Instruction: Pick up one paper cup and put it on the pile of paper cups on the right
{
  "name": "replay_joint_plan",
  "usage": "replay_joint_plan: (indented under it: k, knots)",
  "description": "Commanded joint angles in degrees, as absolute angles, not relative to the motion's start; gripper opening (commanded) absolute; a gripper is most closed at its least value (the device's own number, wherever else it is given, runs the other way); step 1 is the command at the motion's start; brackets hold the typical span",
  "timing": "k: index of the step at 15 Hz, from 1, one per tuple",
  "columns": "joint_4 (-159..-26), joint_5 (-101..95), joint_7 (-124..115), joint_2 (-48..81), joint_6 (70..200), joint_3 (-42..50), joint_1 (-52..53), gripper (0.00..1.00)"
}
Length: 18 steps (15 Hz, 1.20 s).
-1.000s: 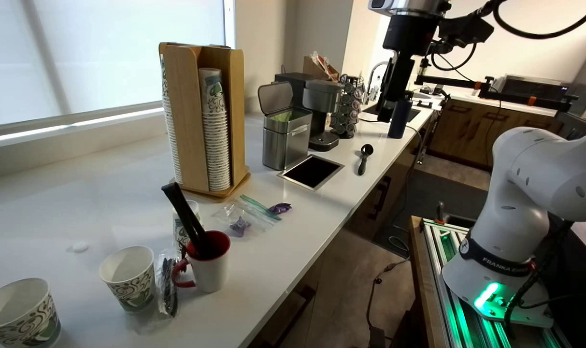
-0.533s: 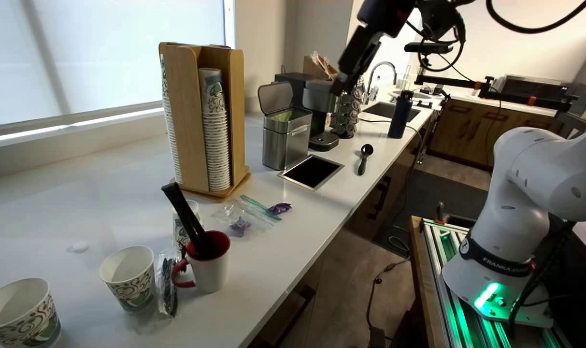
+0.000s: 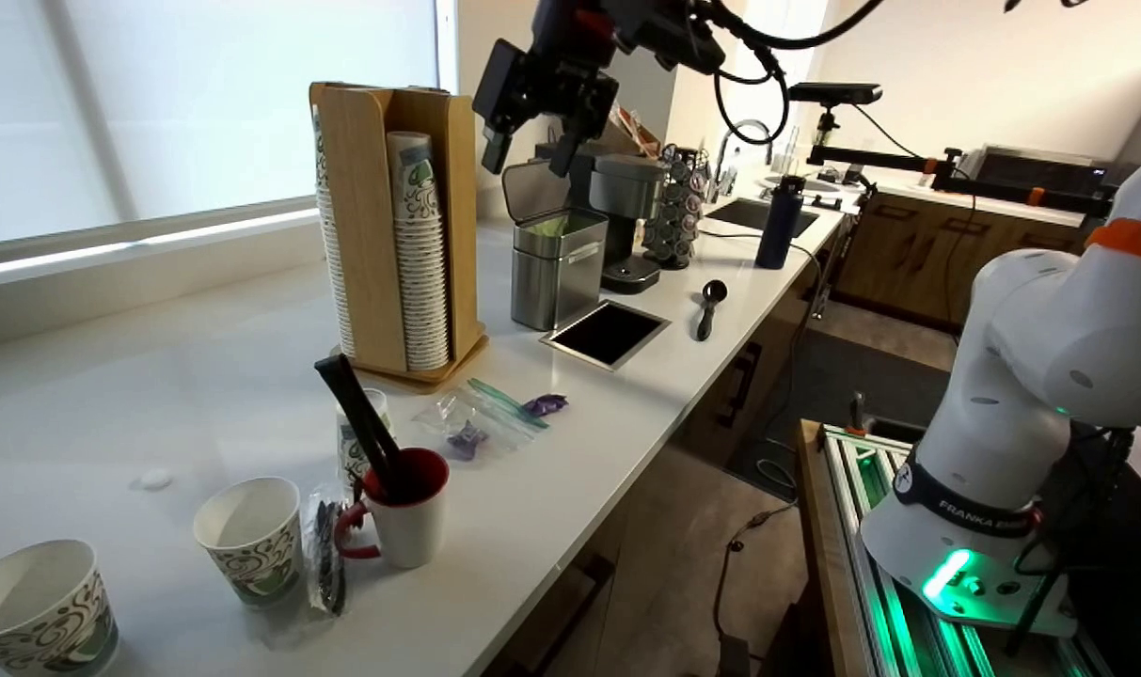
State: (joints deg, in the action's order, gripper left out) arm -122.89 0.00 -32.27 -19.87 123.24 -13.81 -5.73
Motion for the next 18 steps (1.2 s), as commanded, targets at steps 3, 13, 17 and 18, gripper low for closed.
replay_joint_plan:
  k: [3, 13, 17, 18]
  knots:
    - [-120.8, -0.9, -33.3, -17.6, 122.7, -12.0, -3.9, 1.0]
    - [-95.9, -2.8, -45.8, 10.0, 104.1, -11.5, -0.2, 1.0]
    - [-94.2, -2.9, -45.8, 12.4, 101.4, -7.4, 3.1, 1.0]
    - [-92.4, -2.8, -45.7, 14.2, 100.6, -6.6, 3.8, 1.0]
